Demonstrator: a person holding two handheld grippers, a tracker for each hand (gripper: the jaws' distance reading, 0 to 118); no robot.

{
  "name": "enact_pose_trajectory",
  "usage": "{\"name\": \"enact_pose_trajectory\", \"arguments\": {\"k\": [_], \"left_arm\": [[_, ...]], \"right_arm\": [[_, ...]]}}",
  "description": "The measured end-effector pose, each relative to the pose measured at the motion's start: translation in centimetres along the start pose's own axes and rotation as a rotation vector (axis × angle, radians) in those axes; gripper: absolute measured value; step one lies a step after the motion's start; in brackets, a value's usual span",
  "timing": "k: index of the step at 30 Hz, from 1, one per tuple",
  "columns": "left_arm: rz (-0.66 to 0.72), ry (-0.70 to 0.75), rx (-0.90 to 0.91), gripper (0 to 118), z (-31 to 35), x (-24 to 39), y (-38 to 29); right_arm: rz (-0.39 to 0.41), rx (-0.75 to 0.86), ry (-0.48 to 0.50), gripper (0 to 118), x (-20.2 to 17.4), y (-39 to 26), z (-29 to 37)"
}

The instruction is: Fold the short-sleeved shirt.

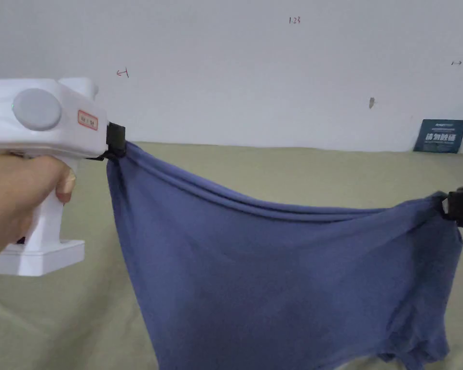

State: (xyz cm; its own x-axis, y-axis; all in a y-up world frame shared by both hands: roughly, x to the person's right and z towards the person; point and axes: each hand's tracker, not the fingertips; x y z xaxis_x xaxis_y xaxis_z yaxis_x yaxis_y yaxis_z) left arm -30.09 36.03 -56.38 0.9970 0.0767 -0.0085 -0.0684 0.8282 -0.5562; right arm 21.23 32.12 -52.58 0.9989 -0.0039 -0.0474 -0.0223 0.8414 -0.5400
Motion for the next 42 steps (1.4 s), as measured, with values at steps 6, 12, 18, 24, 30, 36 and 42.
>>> {"name": "enact_pose_trajectory", "arguments": {"k": [6, 12, 18, 24, 30, 36, 42], "left_arm": [[-0.006, 0.051, 0.077, 9, -0.1, -0.9, 5.4], [0.014, 0.065, 0.143, 9, -1.1, -1.2, 9.5], [0.014, 0.061, 0.17, 8, -2.2, -1.0, 10.7], [-0.019, 0.058, 0.113, 8, -4.0, -1.1, 7.1], [0.018, 0.025, -0.019, 8, -5.2, -2.5, -0.6], [0.038, 0.031, -0.172, 8, -3.5, -3.8, -9.4], [0.108, -0.014, -0.251, 8, 0.1, -4.2, -18.0]], "right_arm": [[0.037, 0.106, -0.017, 1, -0.6, 7.8, -2.7], [0.057, 0.182, -0.04, 1, -0.8, 13.3, -6.3], [0.016, 0.194, -0.061, 1, -0.7, 14.2, -8.9], [0.028, 0.136, -0.037, 1, -0.7, 10.6, -10.4], [0.014, 0.04, -0.011, 1, 0.0, 4.3, -10.8], [0.033, -0.095, -0.002, 1, 1.2, -2.3, -9.0], [0.013, -0.173, 0.029, 1, 1.8, -8.8, -5.8]]}}
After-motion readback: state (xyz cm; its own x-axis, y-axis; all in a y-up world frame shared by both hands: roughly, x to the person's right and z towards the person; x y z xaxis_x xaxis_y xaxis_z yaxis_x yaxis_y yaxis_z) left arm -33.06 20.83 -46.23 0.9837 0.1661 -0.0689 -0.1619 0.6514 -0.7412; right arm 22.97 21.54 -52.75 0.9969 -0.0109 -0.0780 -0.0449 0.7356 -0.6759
